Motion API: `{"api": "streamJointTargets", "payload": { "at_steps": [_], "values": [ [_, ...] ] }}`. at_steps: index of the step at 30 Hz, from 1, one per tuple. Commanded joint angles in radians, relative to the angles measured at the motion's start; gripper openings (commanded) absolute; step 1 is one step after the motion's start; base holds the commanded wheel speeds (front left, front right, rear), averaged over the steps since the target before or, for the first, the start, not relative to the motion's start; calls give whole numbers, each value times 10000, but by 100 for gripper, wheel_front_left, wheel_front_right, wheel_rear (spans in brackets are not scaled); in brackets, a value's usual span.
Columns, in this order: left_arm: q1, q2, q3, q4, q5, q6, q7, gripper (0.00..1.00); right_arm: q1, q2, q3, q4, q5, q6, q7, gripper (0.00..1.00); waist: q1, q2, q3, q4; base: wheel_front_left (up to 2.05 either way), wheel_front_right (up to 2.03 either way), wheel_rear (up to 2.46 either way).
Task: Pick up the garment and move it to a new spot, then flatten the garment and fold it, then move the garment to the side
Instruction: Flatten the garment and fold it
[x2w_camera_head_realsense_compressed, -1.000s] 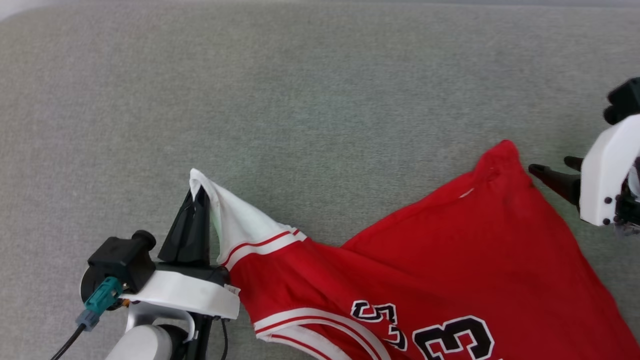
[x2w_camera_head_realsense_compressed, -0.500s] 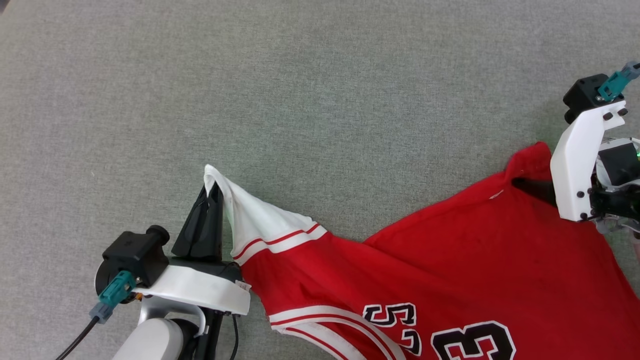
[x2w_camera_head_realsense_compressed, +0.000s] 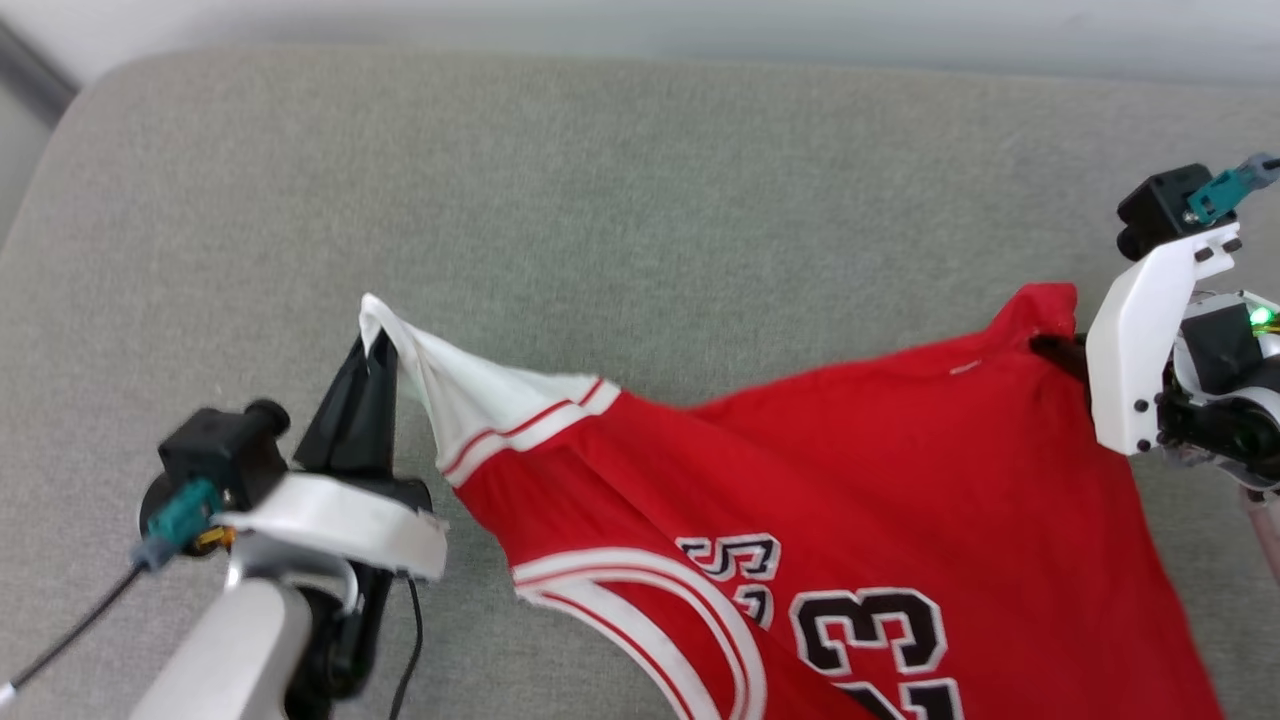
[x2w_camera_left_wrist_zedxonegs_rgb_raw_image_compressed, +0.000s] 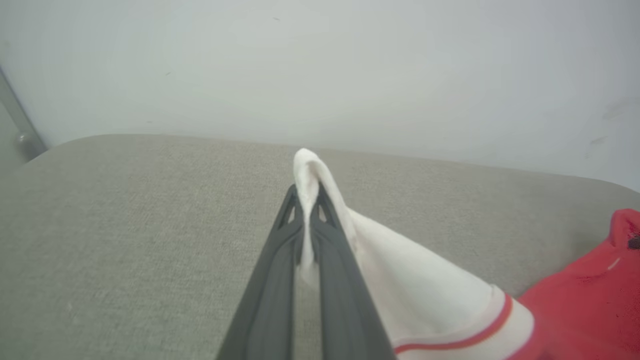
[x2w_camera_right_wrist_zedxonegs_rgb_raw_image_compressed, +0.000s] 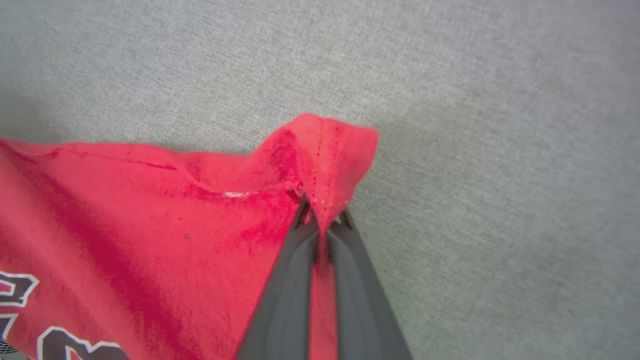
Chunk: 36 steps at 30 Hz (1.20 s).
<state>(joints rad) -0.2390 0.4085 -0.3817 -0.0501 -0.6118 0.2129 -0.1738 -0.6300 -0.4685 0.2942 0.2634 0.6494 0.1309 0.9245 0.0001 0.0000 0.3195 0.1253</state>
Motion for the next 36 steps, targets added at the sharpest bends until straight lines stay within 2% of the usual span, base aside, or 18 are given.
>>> {"api": "streamJointTargets", "payload": {
  "at_steps": [1, 10, 16, 22, 26, 36],
  "values": [
    [-384, 101, 86, 230, -75, -139, 24, 0, 25, -38, -34, 82, -63, -4, -299, 0, -1, 0, -635, -259, 0, 0, 0],
    [-2990, 279, 439, 2319, -411, -925, 511, 0, -803, 351, -330, 1093, -737, -5, -1933, 0, -1, 0, -1885, -996, 0, 0, 0],
    [-5166, 121, 424, 4091, -339, -1279, 772, 0, -1873, 584, -477, 1771, -1291, -5, -2982, 0, -1, 0, -1949, -1368, 0, 0, 0],
    [-7698, 135, 370, 5565, -44, -1696, 738, 0, -3443, 660, -768, 2160, -1864, -5, -4257, 0, -1, 0, -1189, -1649, 0, 0, 0],
    [-9503, 414, 304, 6211, 369, -1927, 639, 0, -4615, 775, -981, 2312, -2241, -7, -5133, 0, -1, 0, -454, -1839, 0, 0, 0],
    [-13170, 757, 187, 6570, 1135, -2101, 513, 0, -7640, 682, -931, 2565, -2727, -8, -7032, 0, -1, 0, 1778, -1989, 0, 0, 0]
  ]
}}
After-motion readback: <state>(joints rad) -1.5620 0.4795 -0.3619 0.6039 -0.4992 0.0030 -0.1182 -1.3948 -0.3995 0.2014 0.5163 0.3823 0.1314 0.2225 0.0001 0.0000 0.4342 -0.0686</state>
